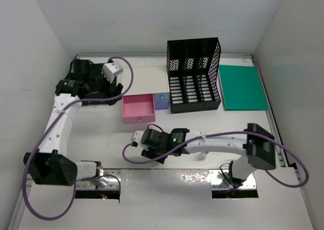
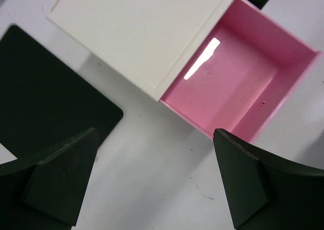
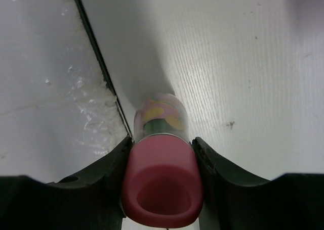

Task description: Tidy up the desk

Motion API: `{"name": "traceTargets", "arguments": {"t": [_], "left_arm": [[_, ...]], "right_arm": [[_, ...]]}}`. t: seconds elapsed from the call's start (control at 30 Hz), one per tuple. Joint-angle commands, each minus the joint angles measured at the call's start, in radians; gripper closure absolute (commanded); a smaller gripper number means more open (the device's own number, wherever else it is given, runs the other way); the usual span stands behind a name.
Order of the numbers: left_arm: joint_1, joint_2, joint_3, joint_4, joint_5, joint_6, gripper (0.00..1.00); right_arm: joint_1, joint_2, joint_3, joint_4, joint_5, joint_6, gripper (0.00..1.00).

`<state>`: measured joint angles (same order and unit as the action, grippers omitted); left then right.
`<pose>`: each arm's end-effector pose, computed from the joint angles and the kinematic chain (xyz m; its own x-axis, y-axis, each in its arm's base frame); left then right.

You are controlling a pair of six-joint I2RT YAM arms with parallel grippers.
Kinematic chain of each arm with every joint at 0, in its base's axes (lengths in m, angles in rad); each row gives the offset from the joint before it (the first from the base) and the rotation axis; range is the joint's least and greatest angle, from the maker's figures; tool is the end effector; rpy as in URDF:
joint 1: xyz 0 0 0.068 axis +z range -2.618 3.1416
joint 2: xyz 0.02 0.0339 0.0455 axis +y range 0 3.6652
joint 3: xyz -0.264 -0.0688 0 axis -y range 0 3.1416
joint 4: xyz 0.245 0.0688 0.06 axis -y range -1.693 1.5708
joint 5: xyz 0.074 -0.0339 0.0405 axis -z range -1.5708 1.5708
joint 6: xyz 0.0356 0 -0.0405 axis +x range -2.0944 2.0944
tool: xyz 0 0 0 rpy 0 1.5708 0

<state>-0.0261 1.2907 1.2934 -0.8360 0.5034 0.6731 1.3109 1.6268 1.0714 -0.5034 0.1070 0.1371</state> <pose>0.2620 -0.0240 0.3500 -0.3621 0.5557 -0.7484 0.7327 0.6660 0.1400 0.0880 0.3162 0.2035 -0.3514 -0.7928 -0.4980 -0.9079 0.4183 -0.0253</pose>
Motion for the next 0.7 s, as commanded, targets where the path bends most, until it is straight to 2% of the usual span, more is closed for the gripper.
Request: {"name": "traceTargets", "arguments": {"t": [0.0, 0.07, 0.1, 0.2, 0.33, 0.47, 0.53, 0.67], "left_arm": [[0.002, -0.088, 0.007, -0.037, 0.124, 0.112, 0.05], [0.002, -0.100, 0.012, 0.020, 0.098, 0.073, 0.05], [0.002, -0.102, 0.017, 0.040, 0.054, 0.018, 0.05], [0.002, -0.091, 0.032, 0.118, -0.055, -0.093, 0.05], [0.008, -0.083, 0.027, 0.204, -0.178, -0.178, 0.05], [0.009, -0.088, 0.017, 0.230, -0.230, -0.187, 0.05], [0.011, -0.087, 0.007, 0.245, -0.233, -0.191, 0.04], [0.011, -0.065, -0.014, 0.284, -0.270, -0.213, 0.04]], "right_arm": [[-0.022, -0.166, 0.117, -0.007, -0.021, -0.010, 1.00], [-0.080, -0.209, 0.175, 0.029, -0.036, -0.036, 1.00], [-0.110, -0.229, 0.185, 0.063, -0.097, -0.042, 1.00], [-0.249, -0.278, 0.180, 0.254, -0.220, -0.042, 1.00], [-0.407, -0.202, 0.186, 0.471, -0.337, -0.010, 1.00], [-0.449, -0.064, 0.261, 0.497, -0.444, -0.007, 1.00], [-0.473, -0.021, 0.274, 0.575, -0.521, 0.031, 1.00], [-0.487, 0.083, 0.309, 0.606, -0.550, 0.058, 1.00]]}}
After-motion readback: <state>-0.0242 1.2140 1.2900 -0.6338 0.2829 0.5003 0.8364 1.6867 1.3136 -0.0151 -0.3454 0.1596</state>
